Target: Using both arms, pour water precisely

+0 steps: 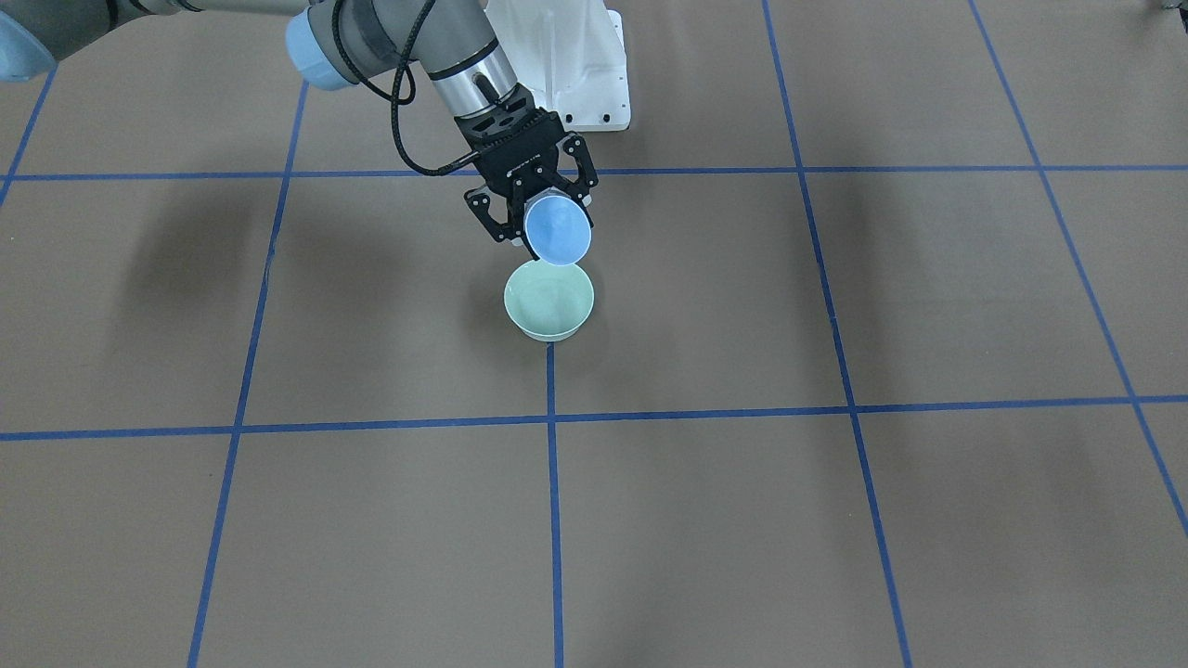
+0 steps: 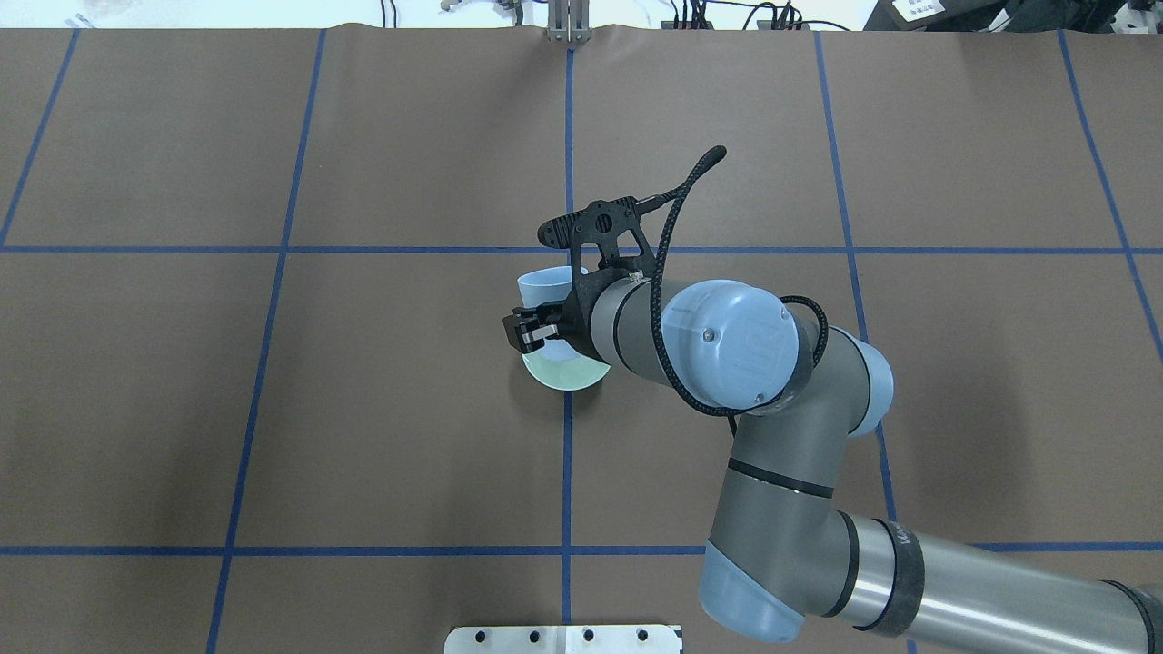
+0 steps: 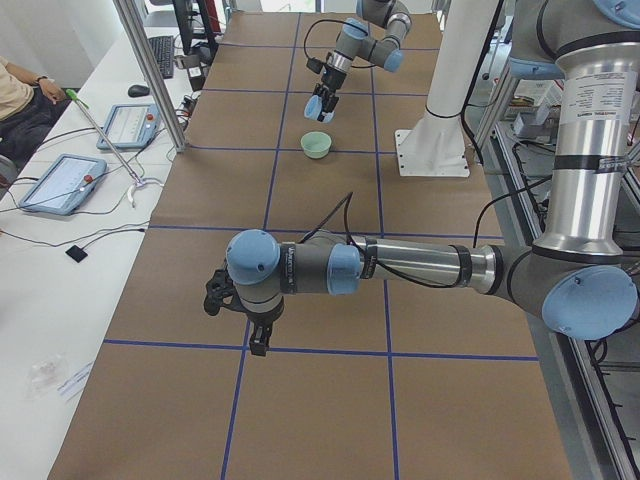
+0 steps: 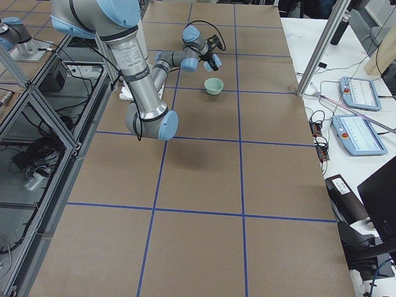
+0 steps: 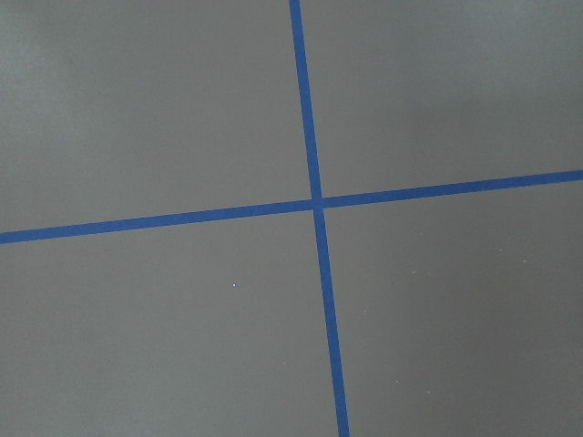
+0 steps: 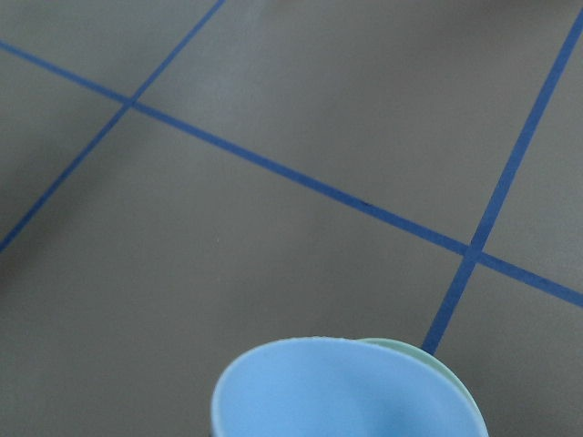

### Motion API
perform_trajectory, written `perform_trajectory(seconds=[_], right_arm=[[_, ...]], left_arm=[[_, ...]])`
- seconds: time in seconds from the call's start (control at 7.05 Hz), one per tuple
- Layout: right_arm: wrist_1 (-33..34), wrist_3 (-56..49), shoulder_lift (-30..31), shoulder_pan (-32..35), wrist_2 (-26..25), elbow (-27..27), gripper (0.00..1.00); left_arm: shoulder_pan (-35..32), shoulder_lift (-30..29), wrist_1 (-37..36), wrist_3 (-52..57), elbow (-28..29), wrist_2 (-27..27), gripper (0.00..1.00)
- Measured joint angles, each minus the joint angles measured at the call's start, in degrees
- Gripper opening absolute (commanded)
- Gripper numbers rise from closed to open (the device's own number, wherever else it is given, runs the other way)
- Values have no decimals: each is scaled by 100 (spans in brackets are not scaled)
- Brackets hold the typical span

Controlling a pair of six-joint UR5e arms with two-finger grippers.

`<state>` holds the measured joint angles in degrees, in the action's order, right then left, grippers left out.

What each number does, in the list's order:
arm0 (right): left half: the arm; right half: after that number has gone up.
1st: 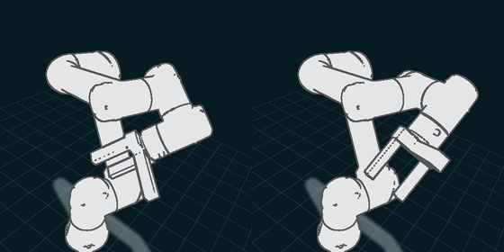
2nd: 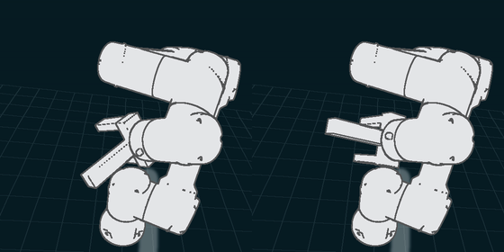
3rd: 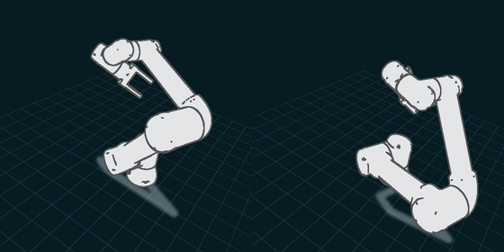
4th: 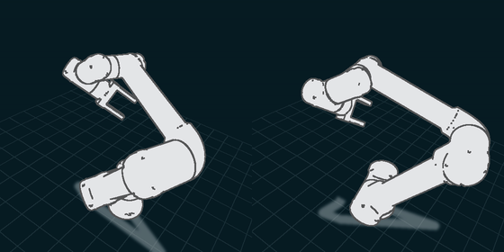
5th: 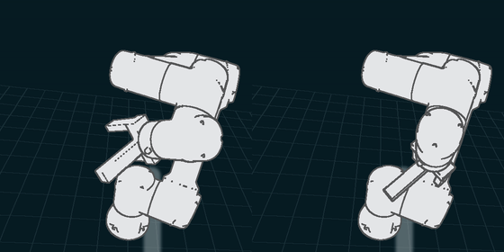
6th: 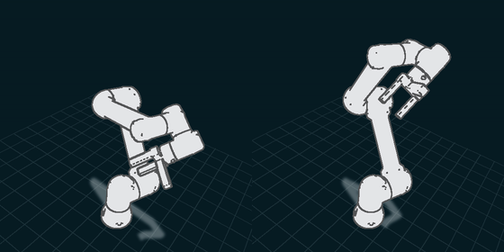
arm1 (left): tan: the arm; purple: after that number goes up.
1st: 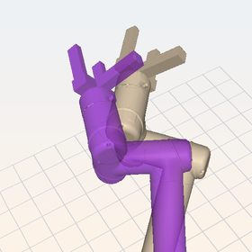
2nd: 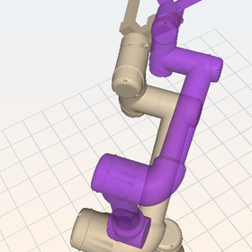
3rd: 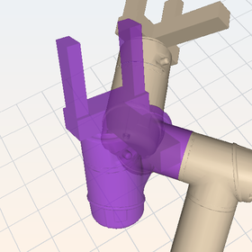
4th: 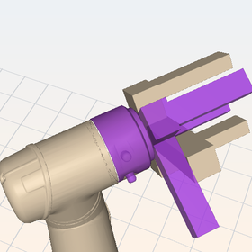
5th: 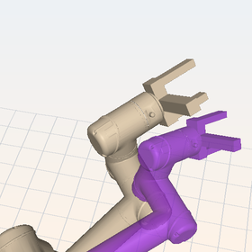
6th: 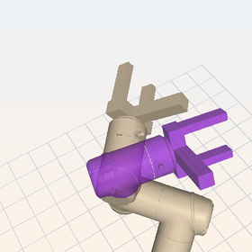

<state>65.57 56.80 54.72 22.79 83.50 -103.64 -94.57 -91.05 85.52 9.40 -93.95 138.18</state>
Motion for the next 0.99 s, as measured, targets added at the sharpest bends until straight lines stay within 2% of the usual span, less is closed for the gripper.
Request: perform_trajectory(seconds=[0.28,0.57,0.99], right_arm=[[-36,689,20,-230,-1116,-28,0],[262,1266,67,-519,-2386,-10,0],[1534,2630,138,-547,-3794,-26,0]], left_arm=[[0,0,2,0,0,6,100],[-1,0,8,0,-3,7,100],[-1,0,7,4,-21,15,100]])
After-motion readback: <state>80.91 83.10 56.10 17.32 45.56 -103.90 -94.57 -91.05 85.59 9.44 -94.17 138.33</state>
